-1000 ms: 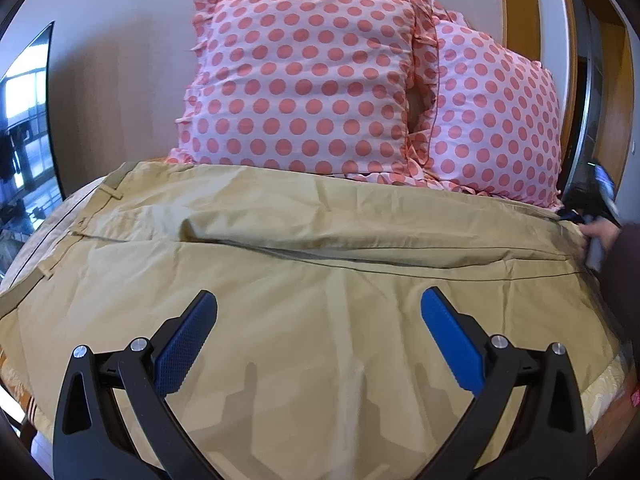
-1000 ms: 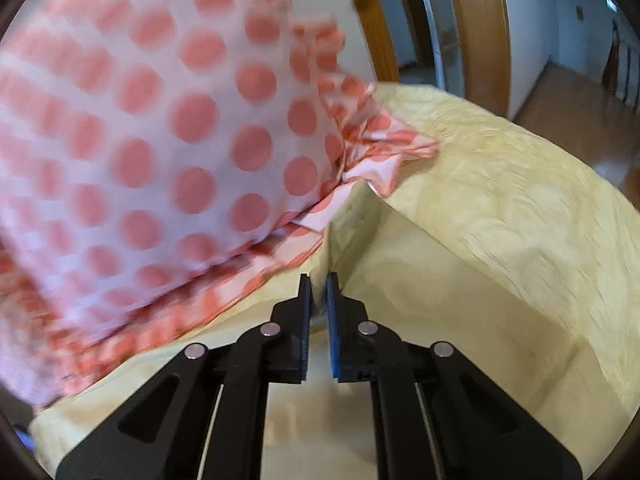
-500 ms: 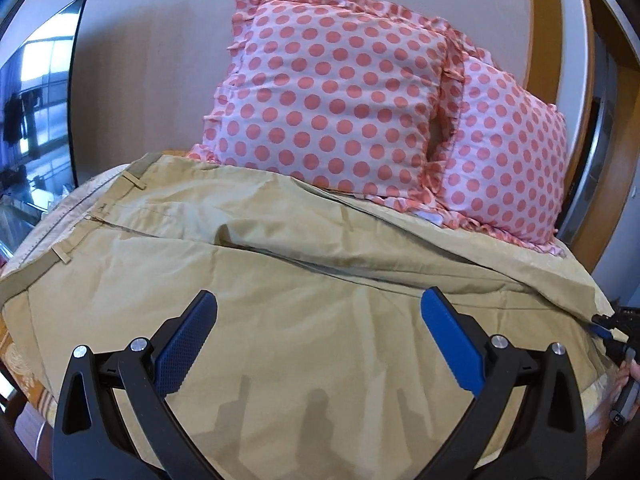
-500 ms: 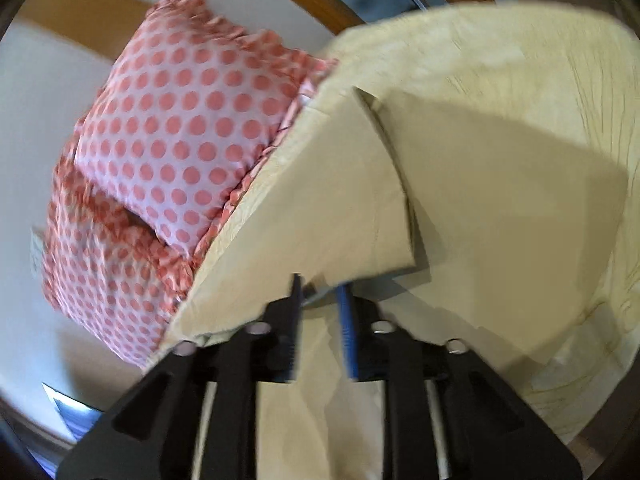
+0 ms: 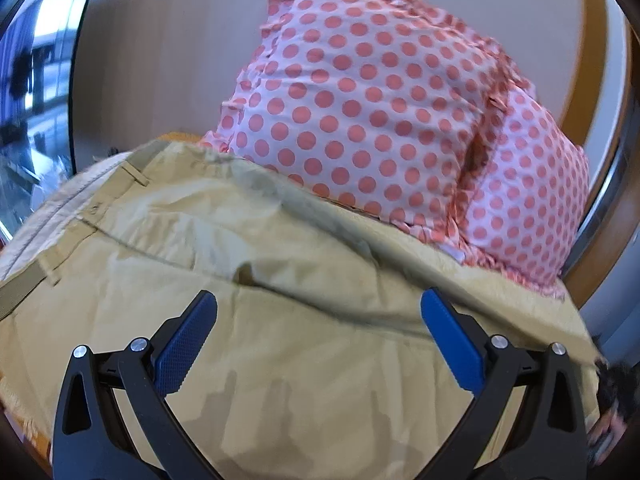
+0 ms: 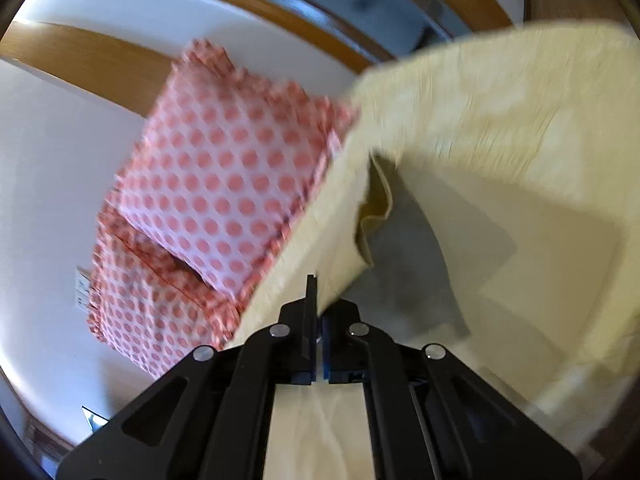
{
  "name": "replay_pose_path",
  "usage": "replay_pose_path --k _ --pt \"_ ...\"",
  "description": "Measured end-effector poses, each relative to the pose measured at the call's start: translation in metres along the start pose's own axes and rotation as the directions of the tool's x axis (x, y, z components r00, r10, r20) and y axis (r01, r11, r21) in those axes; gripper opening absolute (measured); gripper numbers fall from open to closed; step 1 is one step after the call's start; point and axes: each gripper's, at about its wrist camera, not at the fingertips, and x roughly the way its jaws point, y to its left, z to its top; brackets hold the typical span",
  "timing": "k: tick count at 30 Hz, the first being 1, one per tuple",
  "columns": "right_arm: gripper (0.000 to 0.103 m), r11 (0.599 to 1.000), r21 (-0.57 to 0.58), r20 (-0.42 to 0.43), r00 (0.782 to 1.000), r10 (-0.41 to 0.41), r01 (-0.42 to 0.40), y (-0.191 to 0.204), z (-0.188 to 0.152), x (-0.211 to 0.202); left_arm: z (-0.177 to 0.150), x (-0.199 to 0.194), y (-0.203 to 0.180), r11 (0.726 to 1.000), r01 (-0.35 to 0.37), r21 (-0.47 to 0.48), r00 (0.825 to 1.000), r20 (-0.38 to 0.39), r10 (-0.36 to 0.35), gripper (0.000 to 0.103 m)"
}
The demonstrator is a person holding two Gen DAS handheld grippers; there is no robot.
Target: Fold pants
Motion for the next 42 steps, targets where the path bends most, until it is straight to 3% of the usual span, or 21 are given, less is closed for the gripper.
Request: replay_pose_path --k 4,9,12,13,14,16,18,22,24,28,33,42 --pt "0.001 1.000 -0.002 0.022 1.000 0.012 -0.012 -0.003 0.004 -0.021 0.031 0.050 0.012 0.997 -0.008 -0.071 0.995 -0.103 0.001 0.102" --pt "0.001 1.000 -0.014 0.024 1.000 0.019 -0.019 -0.001 0.007 -0.023 0.054 0.116 0.022 0.985 -0.113 -0.132 0.971 -0.225 0.081 0.099" --pt "0.001 0.999 -0.031 0.018 1.000 0.013 -0.013 -0.002 0.009 -0.021 0.065 0.149 0.032 0.969 -0.194 -0.155 0.947 -0.289 0.143 0.079" --pt "0.001 0.999 -0.034 0.016 1.000 0.011 -0.010 -0.002 0.009 -0.020 0.067 0.157 0.036 0.964 -0.200 -0.172 0.941 -0.307 0.141 0.062" --pt "0.001 0.999 -0.038 0.015 1.000 0.009 -0.008 -0.002 0.009 -0.019 0.069 0.166 0.043 0.959 -0.191 -0.208 0.937 -0.331 0.115 0.034" --pt "0.001 0.999 -0.047 0.008 1.000 0.007 -0.006 -0.002 0.011 -0.017 0.069 0.169 0.058 0.944 -0.186 -0.273 0.936 -0.342 0.086 0.009" --pt "0.001 0.999 -0.055 0.008 1.000 0.004 -0.003 -0.001 0.013 -0.017 0.067 0.145 0.064 0.943 -0.153 -0.295 0.951 -0.305 0.058 0.007" --pt "0.001 0.995 -0.094 0.062 0.998 -0.015 0.021 -0.002 0.020 -0.034 0.059 0.064 0.058 0.972 -0.068 -0.226 0.981 -0.194 0.023 0.007" --pt "0.001 0.993 -0.098 0.067 0.996 -0.059 0.066 -0.011 0.021 -0.039 0.037 0.011 0.063 0.978 -0.033 -0.207 0.989 -0.147 0.003 0.007" --pt "0.001 0.985 -0.059 0.017 0.987 -0.161 0.162 -0.041 0.013 -0.036 -0.043 -0.051 0.083 0.980 -0.070 -0.187 0.982 -0.183 0.035 0.007" --pt "0.001 0.979 -0.022 -0.004 0.979 -0.202 0.202 -0.062 0.007 -0.038 -0.095 -0.064 0.092 0.976 -0.109 -0.188 0.971 -0.230 0.064 0.007" --pt "0.001 0.967 -0.053 0.033 0.968 -0.247 0.248 -0.068 0.009 -0.043 -0.111 -0.075 0.083 0.988 -0.091 -0.124 0.984 -0.166 0.070 0.011"
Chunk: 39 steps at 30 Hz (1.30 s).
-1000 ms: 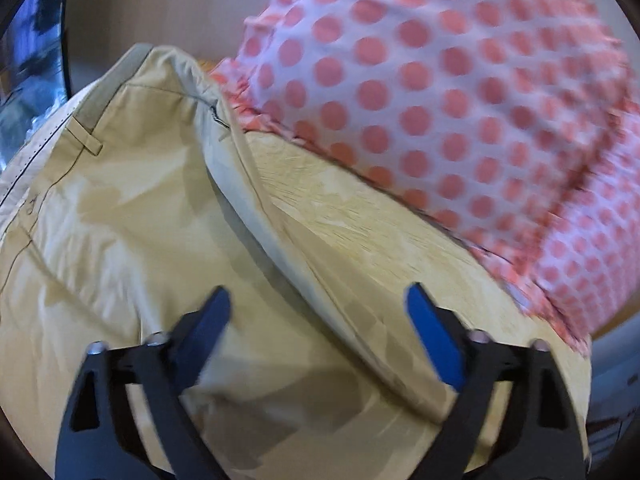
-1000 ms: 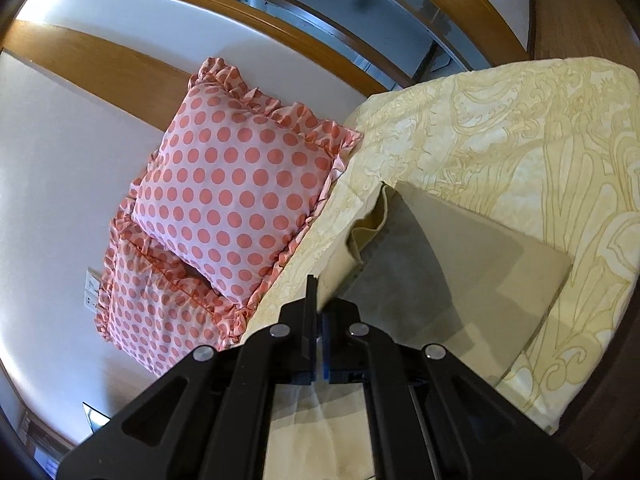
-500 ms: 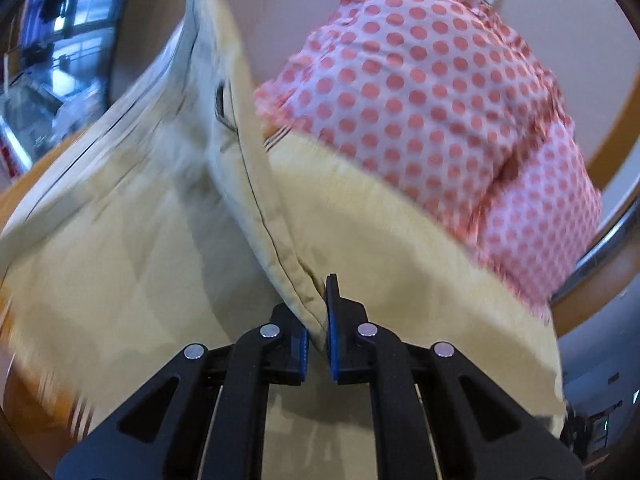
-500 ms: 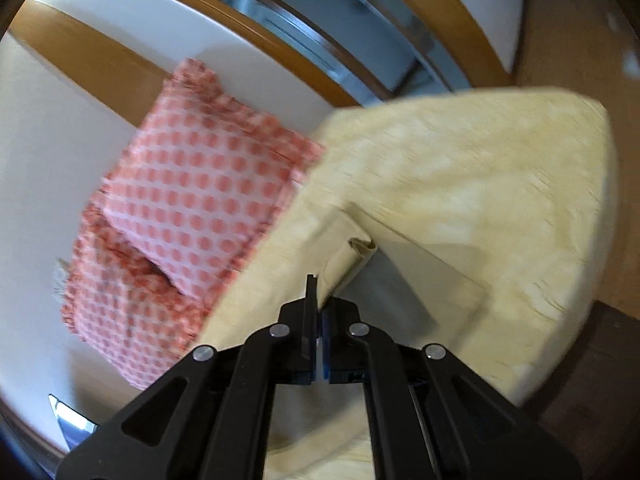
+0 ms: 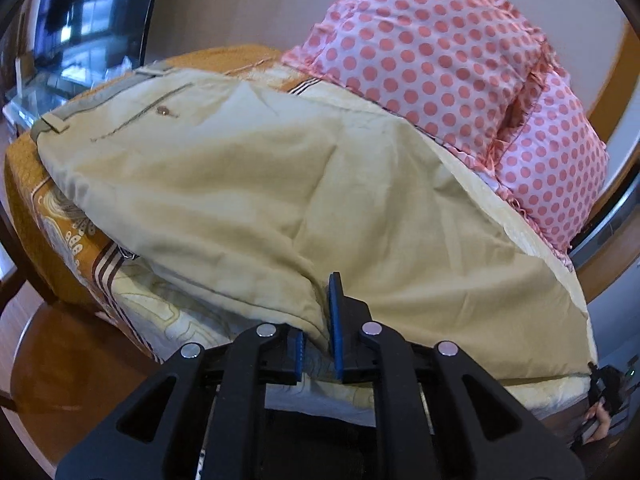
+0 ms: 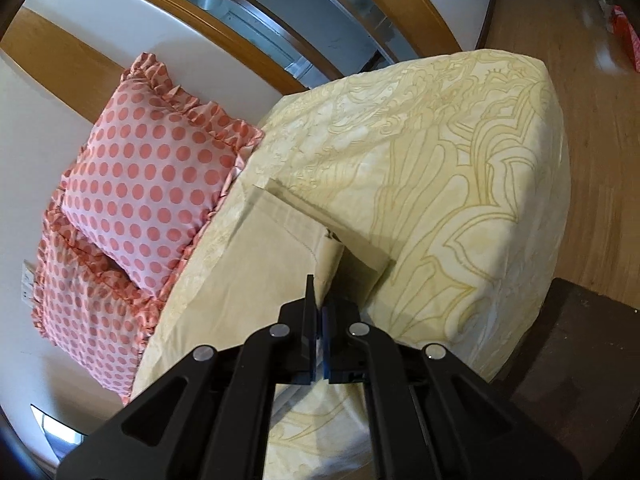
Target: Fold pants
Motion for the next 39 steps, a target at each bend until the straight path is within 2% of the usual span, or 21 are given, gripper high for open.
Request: replay_pose_path --k 4,5,6,8,9,11,14,17,20,21,22,23,26,28,30,32,33,35,36,37,39 --pt "0.005 0.995 -0.081 0.017 0.998 -0.064 0.065 0.014 -0.001 -0.002 -0.007 -0.011 0.008 0.999 0.050 0.002 0.999 0.009 -0.050 0.019" --pt "0.012 0.994 -0.083 0.031 0.997 -0.068 0.071 0.014 -0.002 -0.009 -0.009 -0.019 0.015 0.998 0.060 -0.008 0.998 0.010 -0.060 0.023" --pt "0.029 0.994 -0.080 0.063 0.995 -0.075 0.080 0.012 -0.003 -0.019 -0.010 -0.024 0.020 0.998 0.060 -0.016 0.998 0.014 -0.060 0.028" --pt "0.054 0.990 -0.076 0.134 0.985 -0.108 0.119 0.010 -0.002 -0.035 -0.010 -0.045 0.036 0.999 0.001 -0.051 0.998 0.067 0.003 0.065" --pt "0.055 0.986 -0.076 0.161 0.978 -0.132 0.146 0.008 -0.001 -0.040 -0.009 -0.058 0.044 0.996 -0.052 -0.073 0.991 0.119 0.060 0.071" --pt "0.052 0.987 -0.065 0.147 0.980 -0.134 0.144 0.002 0.002 -0.039 -0.005 -0.077 0.055 0.990 -0.092 -0.111 0.974 0.197 0.112 0.073" --pt "0.048 0.983 -0.088 0.146 0.979 -0.145 0.159 0.004 0.000 -0.033 0.006 -0.087 0.059 0.988 -0.086 -0.132 0.956 0.267 0.119 0.073" --pt "0.039 0.983 -0.123 0.128 0.984 -0.122 0.138 0.013 -0.007 -0.024 0.016 -0.074 0.046 0.992 -0.096 -0.077 0.957 0.268 0.113 0.075" --pt "0.038 0.964 -0.207 0.146 0.980 -0.136 0.165 0.028 -0.021 -0.020 0.020 -0.056 0.036 0.996 -0.083 -0.037 0.965 0.247 0.089 0.076" --pt "0.028 0.960 -0.225 0.148 0.980 -0.132 0.164 0.030 -0.025 -0.020 0.021 -0.050 0.034 0.996 -0.080 -0.029 0.967 0.240 0.085 0.076" --pt "0.016 0.959 -0.249 0.125 0.986 -0.108 0.137 0.034 -0.029 -0.015 0.019 -0.047 0.034 0.996 -0.082 -0.023 0.968 0.235 0.085 0.077" --pt "0.009 0.959 -0.257 0.104 0.990 -0.096 0.120 0.036 -0.031 -0.011 0.019 -0.040 0.034 0.996 -0.093 -0.018 0.970 0.222 0.094 0.078" --pt "0.007 0.955 -0.283 0.118 0.992 -0.052 0.084 0.050 -0.030 -0.011 0.016 -0.023 0.039 0.995 -0.099 -0.021 0.978 0.183 0.102 0.081" --pt "0.007 0.944 -0.331 0.125 0.992 0.027 0.016 0.081 -0.031 -0.016 0.014 -0.021 0.040 0.995 -0.099 -0.014 0.977 0.190 0.100 0.083" --pt "0.007 0.914 -0.395 0.092 0.985 0.143 -0.096 0.124 -0.040 -0.021 0.012 -0.020 0.039 0.995 -0.096 -0.007 0.977 0.192 0.096 0.087" --pt "0.007 0.832 -0.481 -0.012 0.951 0.307 -0.275 0.189 -0.067 -0.022 0.012 -0.019 0.037 0.995 -0.099 -0.008 0.975 0.200 0.098 0.089" --pt "0.007 0.793 -0.509 -0.063 0.933 0.355 -0.336 0.211 -0.081 -0.022 0.012 -0.019 0.037 0.995 -0.101 -0.010 0.974 0.202 0.101 0.089" --pt "0.007 0.662 -0.564 -0.235 0.865 0.444 -0.493 0.271 -0.132 -0.016 0.012 -0.022 0.038 0.996 -0.089 -0.031 0.974 0.205 0.094 0.089" --pt "0.007 0.598 -0.571 -0.327 0.824 0.462 -0.562 0.294 -0.160 -0.011 0.013 -0.026 0.042 0.996 -0.065 -0.057 0.975 0.209 0.076 0.089" --pt "0.007 0.526 -0.564 -0.438 0.771 0.463 -0.637 0.317 -0.195 -0.004 0.014 -0.031 0.046 0.996 -0.043 -0.083 0.975 0.215 0.060 0.089" --pt "0.007 0.422 -0.554 -0.619 0.694 0.367 -0.718 0.345 -0.269 0.014 0.015 -0.040 0.053 0.992 -0.032 -0.119 0.971 0.230 0.059 0.089"
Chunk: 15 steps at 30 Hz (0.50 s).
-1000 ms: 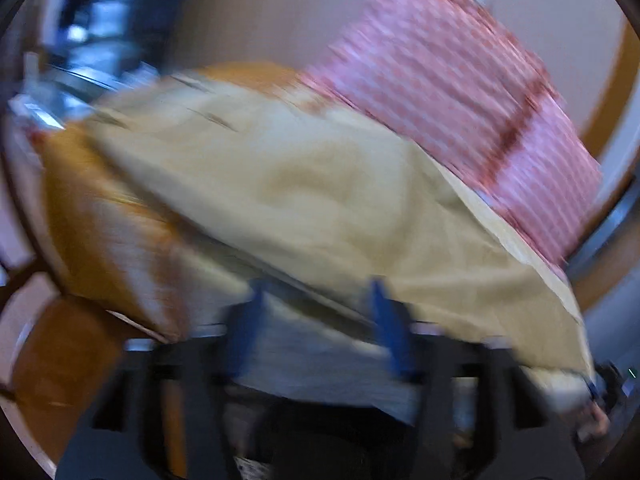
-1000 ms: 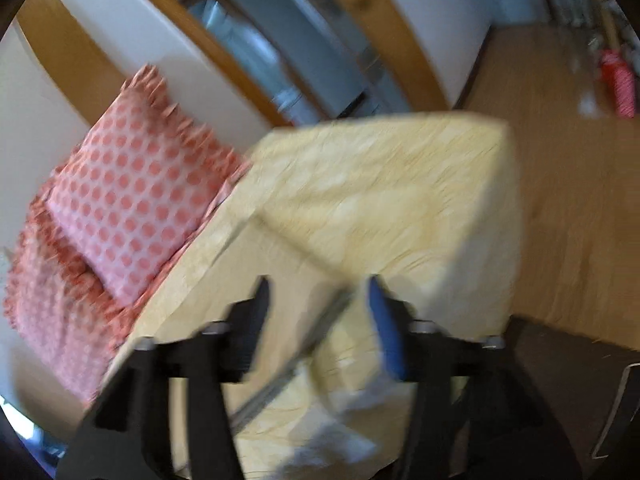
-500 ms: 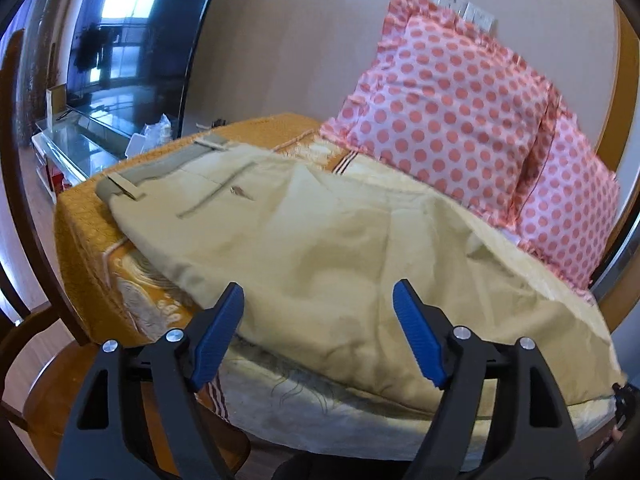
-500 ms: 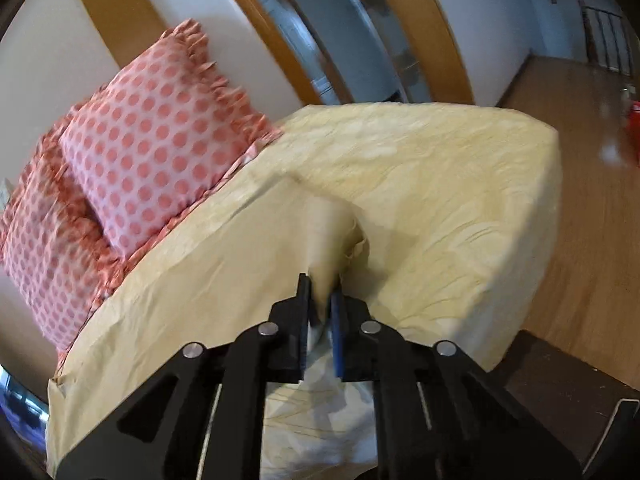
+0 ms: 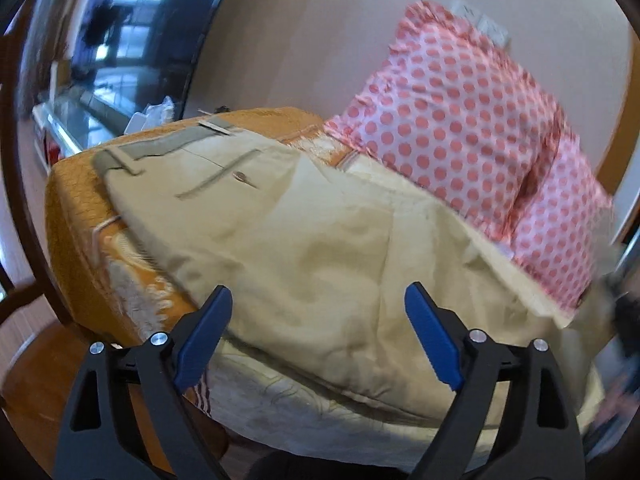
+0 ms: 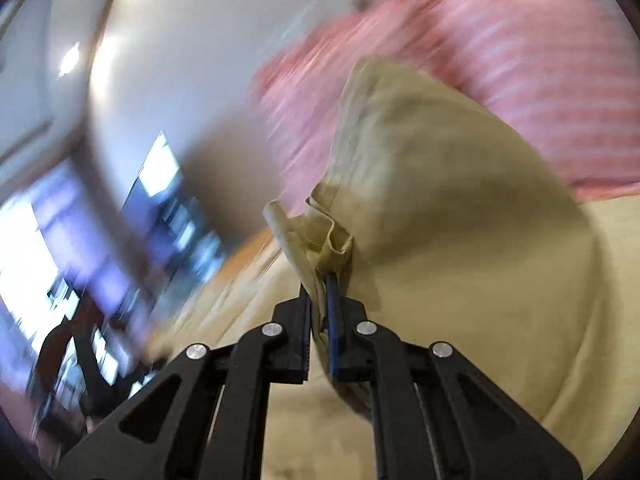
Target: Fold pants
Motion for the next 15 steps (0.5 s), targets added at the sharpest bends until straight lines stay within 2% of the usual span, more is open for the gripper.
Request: replay_pose_path --k 2,4,7,8,9,10,11,13,15 --pt "0.006 0.999 -0.042 -0.152 0.988 0.021 -0.027 0.021 -0.025 0.048 0.005 -0.012 0.012 0.999 -0.036 -0.019 0.999 0.025 0.036 0.089" --pt "0.006 0.999 -0.033 -0.232 0.972 0.029 -0.038 0.029 -0.045 0.073 0.009 -0.019 0.022 0.998 -0.064 -0.029 0.997 0.038 0.065 0.089" --pt "0.008 0.999 -0.046 -0.251 0.968 0.008 -0.020 0.035 -0.057 0.077 0.014 -0.028 0.042 0.992 -0.116 -0.049 0.992 0.045 0.118 0.089" --pt "0.015 0.997 -0.071 -0.258 0.966 -0.001 -0.018 0.038 -0.057 0.077 0.016 -0.029 0.050 0.989 -0.135 -0.062 0.989 0.047 0.138 0.089" --pt "0.036 0.994 -0.103 -0.280 0.960 0.001 -0.032 0.043 -0.055 0.080 0.017 -0.029 0.055 0.988 -0.141 -0.070 0.989 0.045 0.144 0.089" --pt "0.047 0.987 -0.143 -0.317 0.948 0.030 -0.079 0.052 -0.059 0.079 0.019 -0.028 0.060 0.986 -0.144 -0.083 0.988 0.042 0.148 0.089" --pt "0.059 0.982 -0.164 -0.311 0.949 0.042 -0.098 0.058 -0.060 0.075 0.021 -0.027 0.066 0.985 -0.139 -0.102 0.989 0.034 0.143 0.089" --pt "0.059 0.978 -0.179 -0.259 0.964 0.055 -0.104 0.065 -0.058 0.063 0.024 -0.025 0.074 0.985 -0.110 -0.132 0.993 0.023 0.114 0.089" --pt "0.059 0.986 -0.153 -0.207 0.978 0.037 -0.069 0.059 -0.053 0.059 0.027 -0.022 0.078 0.984 -0.085 -0.154 0.996 0.020 0.089 0.089"
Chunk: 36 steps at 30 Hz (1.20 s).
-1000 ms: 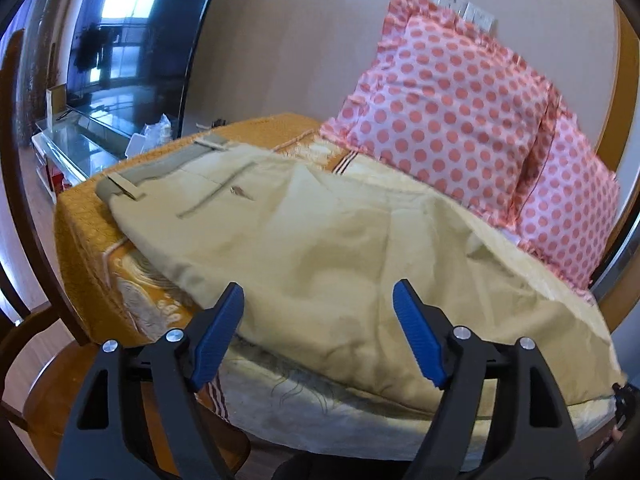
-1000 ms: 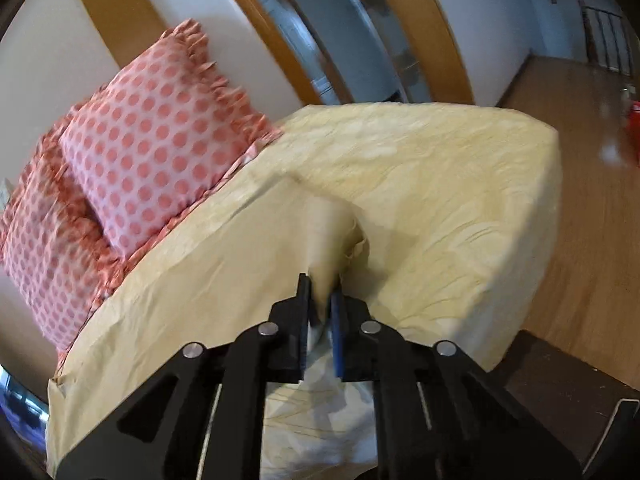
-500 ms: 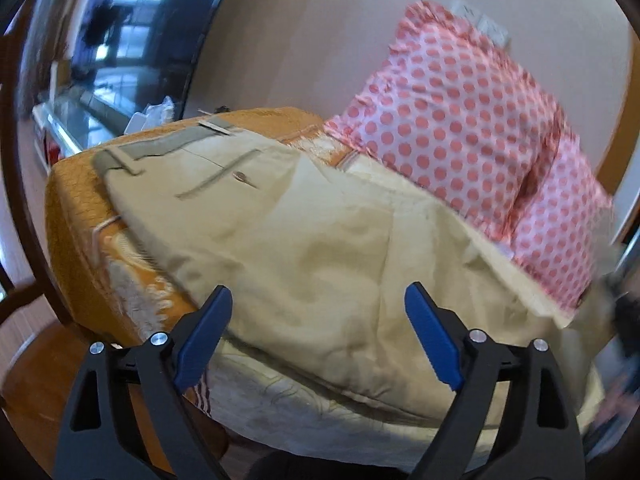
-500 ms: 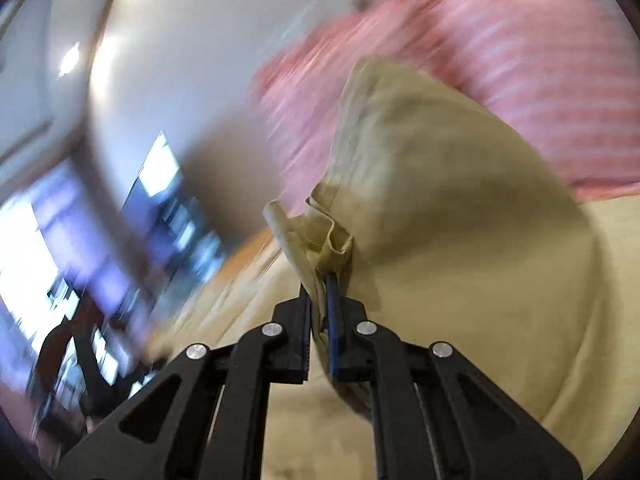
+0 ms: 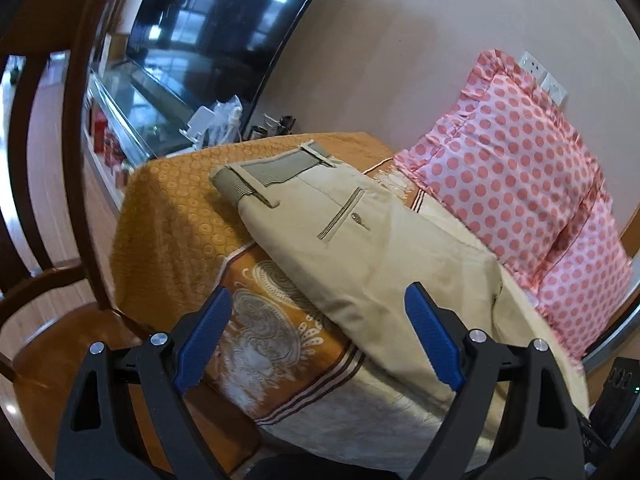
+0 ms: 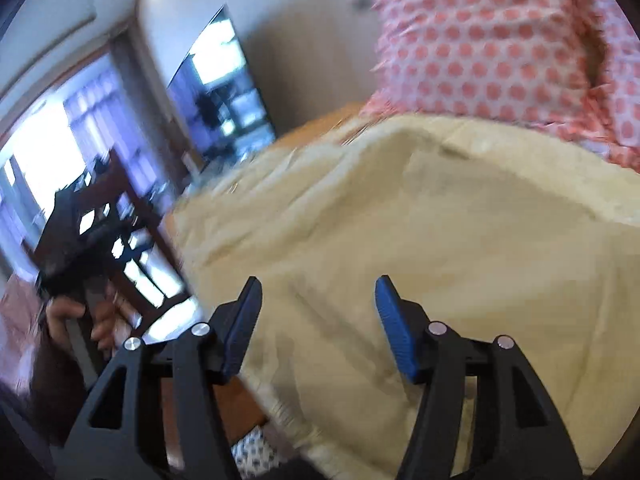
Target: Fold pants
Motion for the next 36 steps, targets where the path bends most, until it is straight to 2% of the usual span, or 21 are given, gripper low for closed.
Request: replay_pose_path --k 3,4,7,11,12,14,17,20,21,23,26,29,31,34,35,36 --pt "0.061 0.999 0.030 -0.119 0.992 -0.040 0.044 -0.014 -0.004 0.020 0.007 0.004 0.001 1.000 0.009 -0.016 1.000 0.008 -0.008 0.089" --pt "0.063 0.999 0.003 -0.090 0.995 -0.042 0.043 -0.011 -0.005 0.015 0.011 0.006 0.002 1.000 0.009 -0.020 1.000 0.013 -0.008 0.089" --pt "0.067 0.999 0.028 -0.090 0.996 -0.027 0.029 -0.015 -0.006 0.015 0.022 0.015 0.007 0.999 -0.016 -0.032 1.000 0.017 0.016 0.089" --pt "0.069 0.999 0.037 -0.078 0.997 -0.015 0.018 -0.017 -0.010 0.016 0.036 0.044 0.022 0.995 -0.044 -0.092 0.998 -0.039 0.041 0.089" --pt "0.070 0.999 0.035 -0.077 0.997 -0.014 0.017 -0.015 -0.010 0.017 0.039 0.047 0.023 0.995 -0.045 -0.092 0.999 -0.028 0.042 0.088" --pt "0.071 0.999 0.032 -0.074 0.997 -0.010 0.013 -0.012 -0.007 0.021 0.045 0.057 0.022 0.994 -0.066 -0.083 0.997 -0.039 0.063 0.089" --pt "0.075 1.000 0.029 -0.067 0.998 -0.002 0.004 -0.011 -0.007 0.025 0.051 0.071 0.016 0.995 -0.058 -0.084 0.997 -0.064 0.053 0.090" --pt "0.079 1.000 0.020 -0.056 0.998 0.003 -0.002 -0.010 -0.009 0.024 0.050 0.075 0.006 0.992 -0.088 -0.086 0.994 -0.065 0.083 0.090" --pt "0.079 1.000 0.016 -0.053 0.999 0.004 -0.003 -0.009 -0.009 0.024 0.048 0.075 0.003 0.992 -0.075 -0.098 0.996 -0.064 0.069 0.090" --pt "0.080 1.000 0.008 -0.045 0.999 0.006 -0.006 -0.009 -0.011 0.023 0.040 0.073 -0.001 0.991 0.004 -0.131 0.997 -0.070 -0.013 0.090" --pt "0.081 1.000 0.005 -0.040 0.999 0.016 -0.016 -0.009 -0.011 0.022 0.033 0.072 -0.009 0.994 0.007 -0.112 0.999 -0.049 -0.012 0.089" --pt "0.082 1.000 -0.005 -0.034 0.999 0.020 -0.020 -0.008 -0.012 0.022 0.036 0.073 -0.001 0.977 0.077 -0.198 0.995 -0.041 -0.087 0.086" --pt "0.084 1.000 -0.007 -0.028 0.999 0.027 -0.027 -0.008 -0.013 0.022 0.042 0.078 0.008 0.962 0.108 -0.253 0.991 -0.047 -0.124 0.077" --pt "0.084 1.000 -0.008 -0.018 1.000 0.025 -0.026 -0.007 -0.013 0.022 0.045 0.078 0.017 0.942 0.092 -0.323 0.993 -0.044 -0.112 0.064" --pt "0.084 1.000 -0.008 -0.016 1.000 0.026 -0.027 -0.007 -0.014 0.022 0.044 0.078 0.019 0.940 0.076 -0.334 0.994 -0.044 -0.096 0.038" --pt "0.084 1.000 -0.008 -0.014 0.999 0.029 -0.029 -0.008 -0.014 0.022 0.042 0.078 0.022 0.937 0.071 -0.343 0.995 -0.046 -0.093 0.024"
